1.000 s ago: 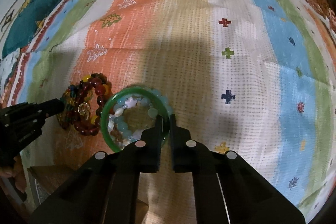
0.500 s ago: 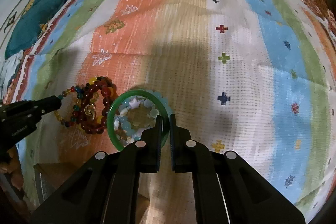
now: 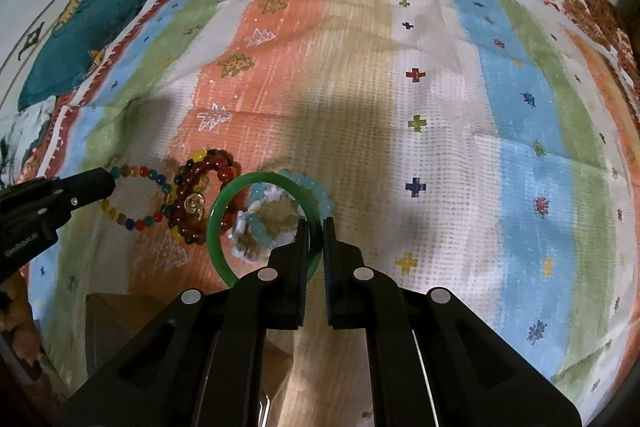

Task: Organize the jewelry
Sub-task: 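Close right tool on green jade bangle while left tool grasps multicolour bead bracelet, then carry both held bracelets over the silver tin and open both tools inside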

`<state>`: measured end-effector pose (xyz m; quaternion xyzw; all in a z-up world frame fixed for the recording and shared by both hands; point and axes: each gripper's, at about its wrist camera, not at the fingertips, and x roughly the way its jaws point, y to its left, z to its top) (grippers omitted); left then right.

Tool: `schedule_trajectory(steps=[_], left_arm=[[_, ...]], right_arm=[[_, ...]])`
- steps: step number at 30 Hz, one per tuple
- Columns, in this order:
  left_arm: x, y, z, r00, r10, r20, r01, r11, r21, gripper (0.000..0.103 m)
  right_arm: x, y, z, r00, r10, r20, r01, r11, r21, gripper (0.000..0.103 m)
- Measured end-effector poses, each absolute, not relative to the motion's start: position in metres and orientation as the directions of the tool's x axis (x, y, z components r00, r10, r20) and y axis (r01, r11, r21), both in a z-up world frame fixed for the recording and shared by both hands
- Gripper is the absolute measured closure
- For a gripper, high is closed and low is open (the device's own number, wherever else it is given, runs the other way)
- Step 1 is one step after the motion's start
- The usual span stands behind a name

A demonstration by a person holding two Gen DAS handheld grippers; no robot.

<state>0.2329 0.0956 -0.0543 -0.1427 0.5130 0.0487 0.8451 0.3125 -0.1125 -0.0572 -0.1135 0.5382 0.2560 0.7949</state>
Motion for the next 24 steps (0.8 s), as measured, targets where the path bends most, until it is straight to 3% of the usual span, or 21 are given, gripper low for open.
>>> schedule_trajectory(steps=[24], left_arm=[[0.186, 0.073, 0.000, 0.578, -0.101, -0.810, -0.182, 0.952, -0.248, 0.094]], right_arm=[[0.267, -0.132, -0.003, 0.353, 0.384, -0.853, -0.549, 0.824, 0.143, 0.095]])
